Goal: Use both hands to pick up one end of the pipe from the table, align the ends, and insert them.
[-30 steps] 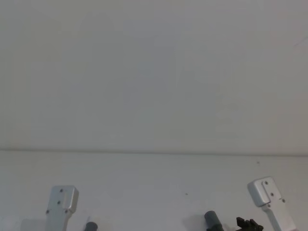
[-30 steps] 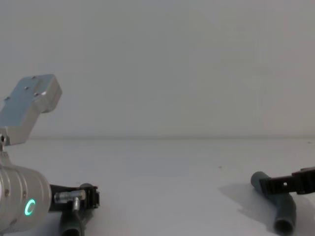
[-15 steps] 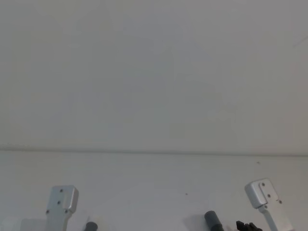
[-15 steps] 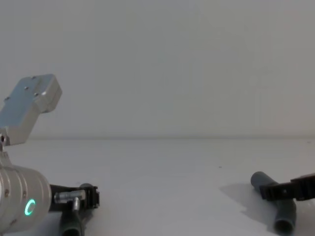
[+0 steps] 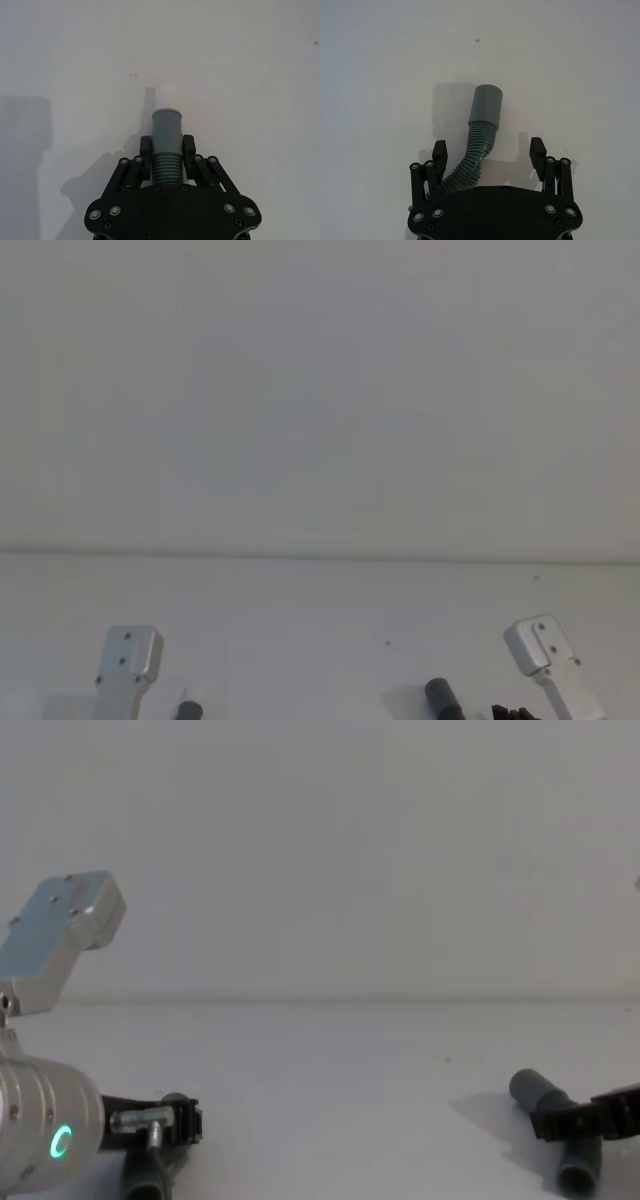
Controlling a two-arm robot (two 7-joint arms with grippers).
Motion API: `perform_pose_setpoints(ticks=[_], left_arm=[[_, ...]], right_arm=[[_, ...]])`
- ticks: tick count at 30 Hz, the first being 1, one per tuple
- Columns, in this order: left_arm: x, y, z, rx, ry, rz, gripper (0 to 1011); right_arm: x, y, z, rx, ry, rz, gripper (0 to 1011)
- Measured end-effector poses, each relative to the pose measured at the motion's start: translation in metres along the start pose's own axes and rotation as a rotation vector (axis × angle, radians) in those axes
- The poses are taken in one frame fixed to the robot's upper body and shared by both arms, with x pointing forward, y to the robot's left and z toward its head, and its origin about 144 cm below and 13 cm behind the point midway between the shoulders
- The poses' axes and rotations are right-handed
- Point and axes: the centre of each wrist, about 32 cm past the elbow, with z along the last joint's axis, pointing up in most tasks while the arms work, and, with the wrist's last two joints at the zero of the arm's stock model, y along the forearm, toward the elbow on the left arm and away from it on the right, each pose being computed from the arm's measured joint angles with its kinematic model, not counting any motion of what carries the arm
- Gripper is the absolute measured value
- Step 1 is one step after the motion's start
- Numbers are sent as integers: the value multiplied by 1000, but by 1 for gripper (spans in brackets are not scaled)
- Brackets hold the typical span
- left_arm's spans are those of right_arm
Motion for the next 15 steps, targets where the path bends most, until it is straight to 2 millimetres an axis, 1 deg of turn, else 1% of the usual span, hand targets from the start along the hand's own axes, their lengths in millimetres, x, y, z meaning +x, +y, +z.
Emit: perform_pose_setpoints(ticks=[15], left_arm=[[0,0,0,0,0,0,339]], right_arm=[[0,5,0,-14,-4,-6,1002]])
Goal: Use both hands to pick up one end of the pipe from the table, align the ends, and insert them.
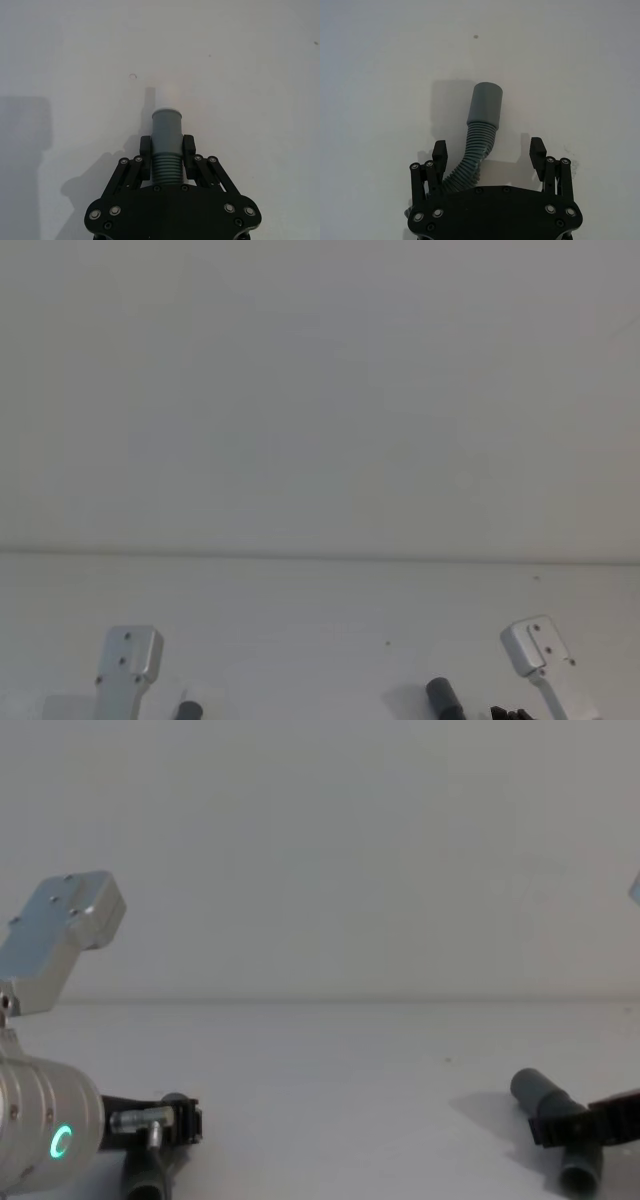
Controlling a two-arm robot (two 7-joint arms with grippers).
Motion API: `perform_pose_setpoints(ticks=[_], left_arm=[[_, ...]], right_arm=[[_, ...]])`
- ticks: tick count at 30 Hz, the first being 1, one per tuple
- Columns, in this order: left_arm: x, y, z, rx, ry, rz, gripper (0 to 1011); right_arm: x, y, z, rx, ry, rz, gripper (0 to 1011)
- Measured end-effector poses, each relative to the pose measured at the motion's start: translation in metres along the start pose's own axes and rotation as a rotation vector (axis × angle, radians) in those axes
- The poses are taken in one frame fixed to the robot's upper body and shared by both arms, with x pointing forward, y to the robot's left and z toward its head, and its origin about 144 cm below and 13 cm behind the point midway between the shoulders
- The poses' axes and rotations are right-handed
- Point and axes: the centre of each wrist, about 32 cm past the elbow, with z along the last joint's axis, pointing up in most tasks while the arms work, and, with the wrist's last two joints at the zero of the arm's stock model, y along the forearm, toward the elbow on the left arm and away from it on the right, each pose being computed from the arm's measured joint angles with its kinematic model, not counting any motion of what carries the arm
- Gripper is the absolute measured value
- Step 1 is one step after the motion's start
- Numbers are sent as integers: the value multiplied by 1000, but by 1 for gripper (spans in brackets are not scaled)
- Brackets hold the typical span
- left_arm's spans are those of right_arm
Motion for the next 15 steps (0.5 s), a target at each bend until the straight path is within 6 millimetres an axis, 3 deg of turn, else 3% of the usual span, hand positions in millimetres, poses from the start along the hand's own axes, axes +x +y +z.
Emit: perform_pose_setpoints(ticks=[5,11,15], left_arm=[[0,0,0,0,0,0,339],[0,0,0,0,0,0,339],[0,0,0,0,0,0,339]], right_arm=[[0,1,0,-2,0,0,995],[0,2,0,-4,0,-1,879],[0,2,0,-4,0,-1,747]])
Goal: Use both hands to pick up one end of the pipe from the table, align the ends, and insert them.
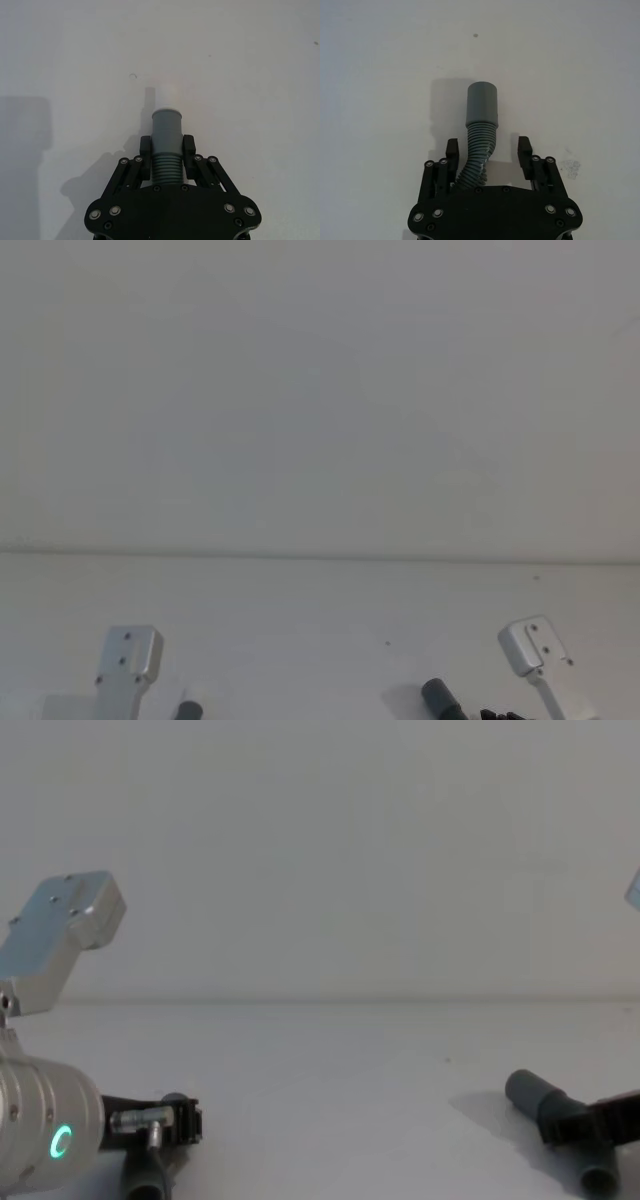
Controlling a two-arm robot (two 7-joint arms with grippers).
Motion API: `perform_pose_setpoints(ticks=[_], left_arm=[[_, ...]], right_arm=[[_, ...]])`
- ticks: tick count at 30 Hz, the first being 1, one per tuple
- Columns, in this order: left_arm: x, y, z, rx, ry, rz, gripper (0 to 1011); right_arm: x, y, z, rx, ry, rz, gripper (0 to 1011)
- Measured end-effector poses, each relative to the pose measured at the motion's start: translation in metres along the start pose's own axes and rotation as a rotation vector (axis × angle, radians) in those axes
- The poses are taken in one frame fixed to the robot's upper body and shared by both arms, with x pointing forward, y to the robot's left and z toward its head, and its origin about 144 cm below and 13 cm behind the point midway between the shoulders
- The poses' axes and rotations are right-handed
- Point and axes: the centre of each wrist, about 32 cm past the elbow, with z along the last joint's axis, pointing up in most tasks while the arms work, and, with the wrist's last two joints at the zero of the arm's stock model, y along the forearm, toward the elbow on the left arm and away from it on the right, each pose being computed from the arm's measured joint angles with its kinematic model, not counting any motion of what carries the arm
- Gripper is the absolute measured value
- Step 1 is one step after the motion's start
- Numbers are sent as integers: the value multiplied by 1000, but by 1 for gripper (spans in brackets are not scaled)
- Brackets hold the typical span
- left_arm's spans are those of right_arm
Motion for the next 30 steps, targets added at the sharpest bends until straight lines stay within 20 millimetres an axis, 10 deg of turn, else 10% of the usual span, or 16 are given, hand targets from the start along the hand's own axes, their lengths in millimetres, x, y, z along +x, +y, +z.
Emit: perform_pose_setpoints(ticks=[17,30], left_arm=[[0,0,0,0,0,0,339],[0,0,0,0,0,0,339]], right_arm=[[0,1,0,-1,0,0,221],[0,1,0,-1,0,0,156]])
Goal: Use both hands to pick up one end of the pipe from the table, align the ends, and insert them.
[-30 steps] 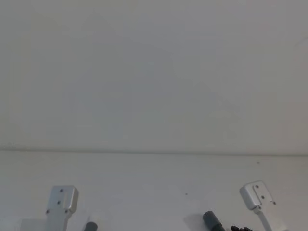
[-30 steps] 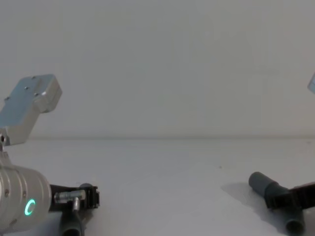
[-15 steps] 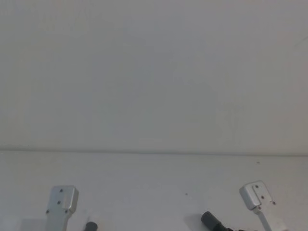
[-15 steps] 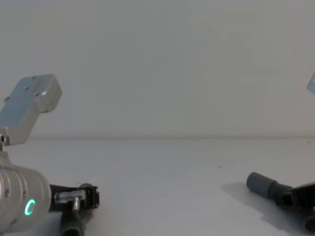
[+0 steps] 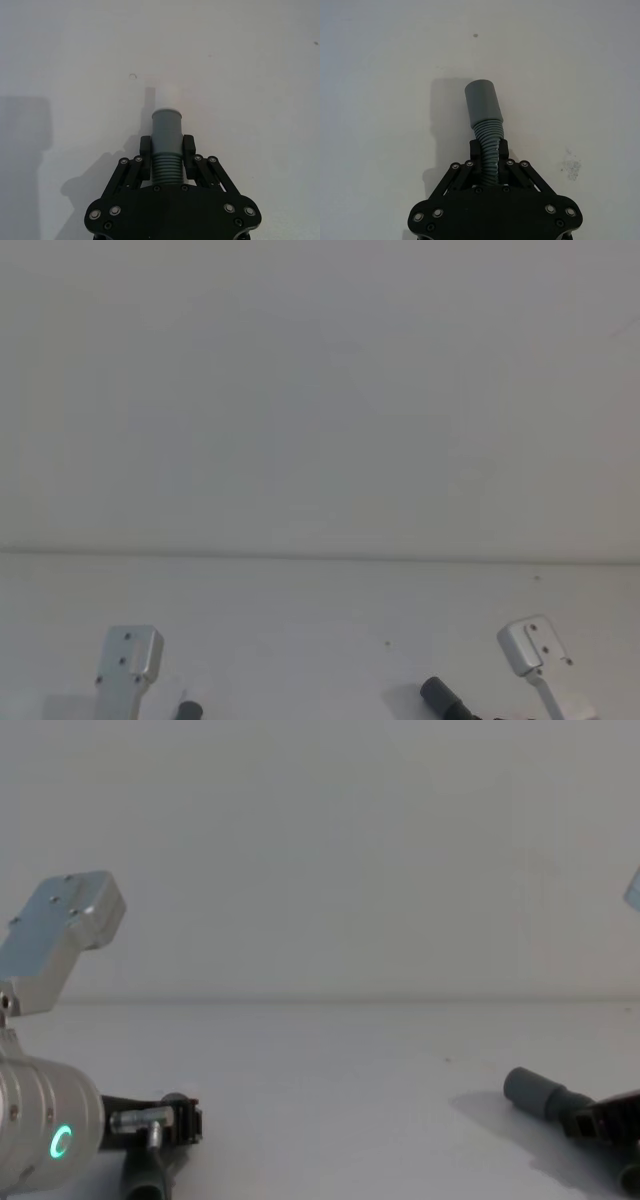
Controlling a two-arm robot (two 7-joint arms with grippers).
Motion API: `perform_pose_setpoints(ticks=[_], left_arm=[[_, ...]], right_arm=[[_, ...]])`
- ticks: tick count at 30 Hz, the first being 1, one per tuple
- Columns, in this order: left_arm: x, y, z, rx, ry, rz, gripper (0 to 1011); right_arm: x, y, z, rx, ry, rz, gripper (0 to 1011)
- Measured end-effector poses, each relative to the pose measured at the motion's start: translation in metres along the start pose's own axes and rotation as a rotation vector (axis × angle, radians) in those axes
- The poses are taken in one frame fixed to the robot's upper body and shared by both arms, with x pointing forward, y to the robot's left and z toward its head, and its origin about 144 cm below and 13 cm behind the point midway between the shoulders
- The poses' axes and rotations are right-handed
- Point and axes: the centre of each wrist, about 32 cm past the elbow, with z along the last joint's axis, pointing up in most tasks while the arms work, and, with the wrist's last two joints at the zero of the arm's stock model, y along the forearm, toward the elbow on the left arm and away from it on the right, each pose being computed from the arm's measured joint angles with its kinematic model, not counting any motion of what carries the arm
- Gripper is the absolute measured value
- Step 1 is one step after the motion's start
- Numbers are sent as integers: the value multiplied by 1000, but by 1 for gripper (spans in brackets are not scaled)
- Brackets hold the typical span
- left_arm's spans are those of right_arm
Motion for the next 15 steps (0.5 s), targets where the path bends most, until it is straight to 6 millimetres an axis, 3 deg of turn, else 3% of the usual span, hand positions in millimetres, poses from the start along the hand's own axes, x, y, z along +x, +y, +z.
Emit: perform_pose_setpoints(ticks=[15], left_arm=[[0,0,0,0,0,0,339]], right_arm=[[0,0,0,0,0,0,148]])
